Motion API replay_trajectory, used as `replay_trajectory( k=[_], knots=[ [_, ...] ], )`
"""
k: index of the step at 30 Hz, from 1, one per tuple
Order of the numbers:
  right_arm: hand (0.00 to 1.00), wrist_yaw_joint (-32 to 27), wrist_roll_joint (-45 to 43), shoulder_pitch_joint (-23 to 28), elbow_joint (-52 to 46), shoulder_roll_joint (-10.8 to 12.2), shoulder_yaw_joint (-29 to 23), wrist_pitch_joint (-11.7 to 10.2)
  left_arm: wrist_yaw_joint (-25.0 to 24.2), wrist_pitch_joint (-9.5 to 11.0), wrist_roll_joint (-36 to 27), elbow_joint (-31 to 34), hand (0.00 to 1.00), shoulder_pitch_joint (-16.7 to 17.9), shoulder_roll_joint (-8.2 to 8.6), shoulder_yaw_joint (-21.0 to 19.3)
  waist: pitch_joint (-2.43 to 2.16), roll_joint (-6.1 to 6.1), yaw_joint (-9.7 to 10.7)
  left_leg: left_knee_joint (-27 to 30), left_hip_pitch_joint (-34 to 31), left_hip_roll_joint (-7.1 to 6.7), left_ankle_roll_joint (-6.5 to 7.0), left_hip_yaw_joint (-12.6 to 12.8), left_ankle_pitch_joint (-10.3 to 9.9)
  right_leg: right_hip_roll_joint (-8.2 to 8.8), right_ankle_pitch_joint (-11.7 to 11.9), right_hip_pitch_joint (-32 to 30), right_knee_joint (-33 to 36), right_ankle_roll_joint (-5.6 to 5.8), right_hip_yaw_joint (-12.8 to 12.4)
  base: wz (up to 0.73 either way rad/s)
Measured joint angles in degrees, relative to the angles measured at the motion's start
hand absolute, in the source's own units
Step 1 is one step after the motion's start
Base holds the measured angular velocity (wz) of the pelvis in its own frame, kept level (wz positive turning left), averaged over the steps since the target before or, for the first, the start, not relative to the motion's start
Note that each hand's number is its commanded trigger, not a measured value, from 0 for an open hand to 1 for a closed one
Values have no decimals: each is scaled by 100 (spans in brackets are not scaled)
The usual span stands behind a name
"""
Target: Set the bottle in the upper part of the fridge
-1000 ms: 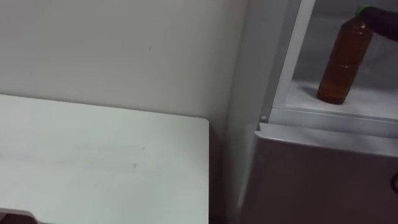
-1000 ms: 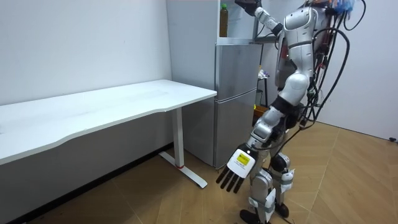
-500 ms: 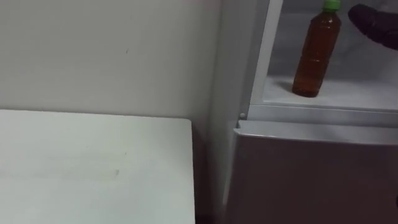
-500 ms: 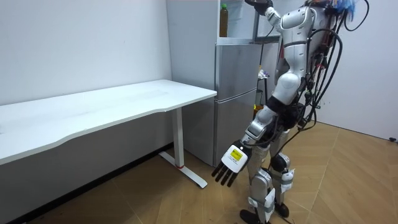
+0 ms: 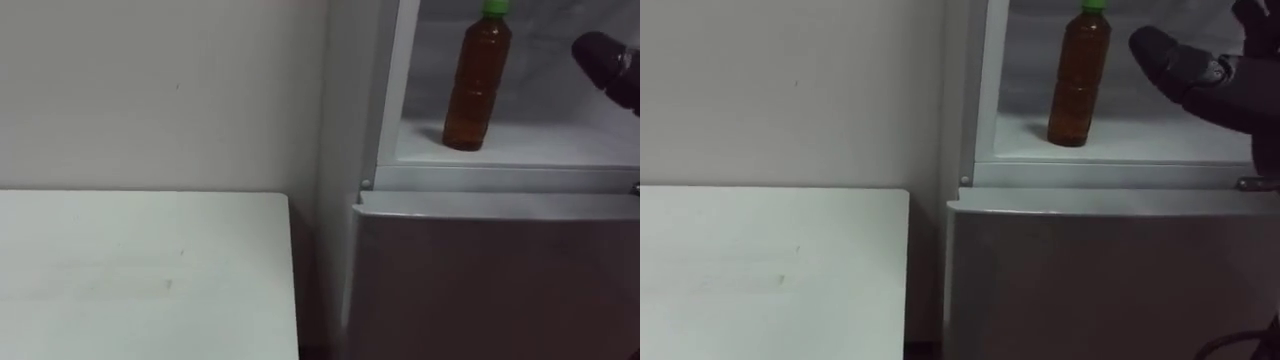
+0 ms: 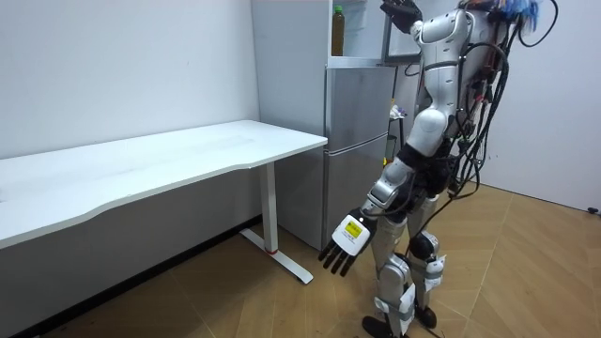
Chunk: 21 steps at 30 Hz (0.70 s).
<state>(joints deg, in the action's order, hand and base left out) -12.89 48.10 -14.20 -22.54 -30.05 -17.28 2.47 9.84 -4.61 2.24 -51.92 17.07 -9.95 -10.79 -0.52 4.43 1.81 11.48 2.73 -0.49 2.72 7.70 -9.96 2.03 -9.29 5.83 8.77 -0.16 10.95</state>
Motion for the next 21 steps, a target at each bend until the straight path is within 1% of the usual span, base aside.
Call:
replay_trajectory(
  k=[1, 2, 3, 4, 6, 7, 8, 9, 10, 11, 12, 13, 15, 16, 17, 18, 19, 21],
  knots=[
    [0, 40, 24, 103, -75, 101, -12, 0, 6, 0, 34, 0, 0, 2, 11, 0, -2, -6, -13, 0, 2, 8, -2, 15, -10, 0, 0, -6, 0, 0, -8, -16],
    [0, 173, 65, 258, -193, 287, -11, 0, 17, 0, 110, 0, 0, 1, 49, 8, -5, -15, -33, -1, 3, 15, -8, 28, -26, -9, 2, -19, 0, -3, -19, -14],
    [0, 297, 83, 409, -251, 399, -2, -9, 20, 10, 184, -11, 0, -15, 65, 69, 14, -70, -39, -7, 3, 13, -6, 30, -35, -14, 5, -15, 5, -4, -18, -11],
    [0, 365, 114, 493, -255, 438, -2, -27, 28, 49, 201, -51, 0, -6, 65, 100, 9, -77, -40, -17, 7, 11, -5, 31, -35, -16, 9, -7, 7, -3, -18, 0],
    [0, 492, 319, 818, -252, 617, 7, -123, 104, 171, 237, -97, 0, -37, 63, 211, 13, -92, -52, -54, 5, 11, -5, 35, -36, -19, 9, -25, 7, -3, -24, 0],
    [0, 510, 379, 893, -251, 674, 13, -152, 109, 208, 239, -97, 0, -60, 69, 217, 13, -92, -57, -75, 5, 11, -5, 39, -36, -21, 9, -32, 6, -3, -30, -6],
    [0, 553, 505, 1030, -251, 809, 16, -197, 127, 262, 238, -98, 0, -56, 88, 233, 25, -114, -57, -89, 8, 13, -11, 50, -40, -26, 9, -40, 4, -3, -76, -14],
    [0, 572, 719, 1124, -250, 933, 17, -227, 182, 298, 240, -108, 0, -61, 128, 262, 21, -140, -72, -104, 37, 22, -13, 115, -44, -38, 9, -60, 12, -3, -147, -20],
    [0, 582, 812, 1128, -249, 1008, 19, -234, 221, 326, 243, -134, 0, -58, 162, 265, 29, -166, -79, -110, 42, 23, -16, 131, -50, -42, 10, -71, 17, -4, -154, -21],
    [0, 612, 1018, 1129, -250, 1150, 24, -303, 266, 383, 242, -245, 0, -80, 201, 289, 36, -227, -64, -107, 31, 22, -14, 140, -59, -43, 11, -78, 26, -3, -169, -13],
    [0, 627, 1190, 1136, -251, 1276, 30, -424, 314, 434, 242, -360, 0, -121, 219, 332, 21, -276, -48, -109, 22, 24, -14, 151, -64, -44, 10, -87, 50, -3, -185, -8],
    [0, 626, 1293, 1148, -250, 1322, 28, -495, 331, 463, 242, -396, 0, -132, 225, 343, 16, -291, -40, -109, 21, 29, -16, 158, -69, -47, 10, -96, 67, -3, -195, -4],
    [0, 636, 1580, 1264, -250, 1465, 28, -777, 365, 586, 242, -548, 0, -179, 222, 377, 19, -329, -40, -107, 48, 48, -28, 158, -82, -63, 10, -69, 90, -3, -216, 0],
    [0, 653, 1632, 1328, -249, 1494, 27, -823, 366, 598, 242, -582, 0, -200, 222, 384, 27, -344, -39, -104, 51, 54, -32, 158, -88, -64, 10, -58, 88, -3, -203, 3],
    [0, 692, 1688, 1484, -245, 1576, 29, -885, 365, 621, 242, -607, 0, -203, 226, 429, 38, -360, -32, -102, 45, 67, -36, 154, -110, -71, 10, -24, 87, -3, -156, 0],
    [0, 728, 1693, 1646, -213, 1664, 28, -906, 364, 641, 233, -614, 0, -233, 254, 433, 29, -360, -30, -79, 52, 75, -39, 157, -132, -76, 9, -12, 88, -1, -153, 0],
    [0, 740, 1691, 1720, -182, 1693, 30, -909, 364, 645, 229, -630, 0, -234, 267, 444, 33, -382, -34, -70, 55, 78, -40, 170, -140, -79, 9, -11, 88, -1, -163, -10],
    [0, 716, 1669, 1959, 18, 1705, 36, -912, 357, 651, 237, -672, 0, -239, 286, 534, 34, -436, -54, -60, 59, 76, -36, 223, -149, -78, 9, -24, 90, -1, -262, -14]
  ],
)
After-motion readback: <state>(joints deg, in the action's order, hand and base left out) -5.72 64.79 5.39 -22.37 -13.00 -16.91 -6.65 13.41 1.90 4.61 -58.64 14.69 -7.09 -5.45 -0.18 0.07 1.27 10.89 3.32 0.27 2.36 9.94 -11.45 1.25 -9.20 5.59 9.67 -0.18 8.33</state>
